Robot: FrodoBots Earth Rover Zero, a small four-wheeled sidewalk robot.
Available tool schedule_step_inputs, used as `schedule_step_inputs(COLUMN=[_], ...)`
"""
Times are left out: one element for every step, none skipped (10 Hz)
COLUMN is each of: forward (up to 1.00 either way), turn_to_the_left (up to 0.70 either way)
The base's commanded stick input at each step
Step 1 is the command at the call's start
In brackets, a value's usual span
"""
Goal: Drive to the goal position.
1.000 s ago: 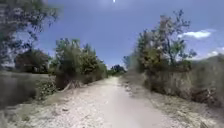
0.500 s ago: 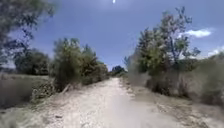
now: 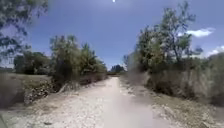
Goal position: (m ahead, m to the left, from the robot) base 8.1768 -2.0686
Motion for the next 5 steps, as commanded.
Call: schedule_step_inputs(forward=[0.45,0.45,0.45,0.45,0.45], turn_to_the_left=[0.0,0.0,0.0,0.0,0.0])
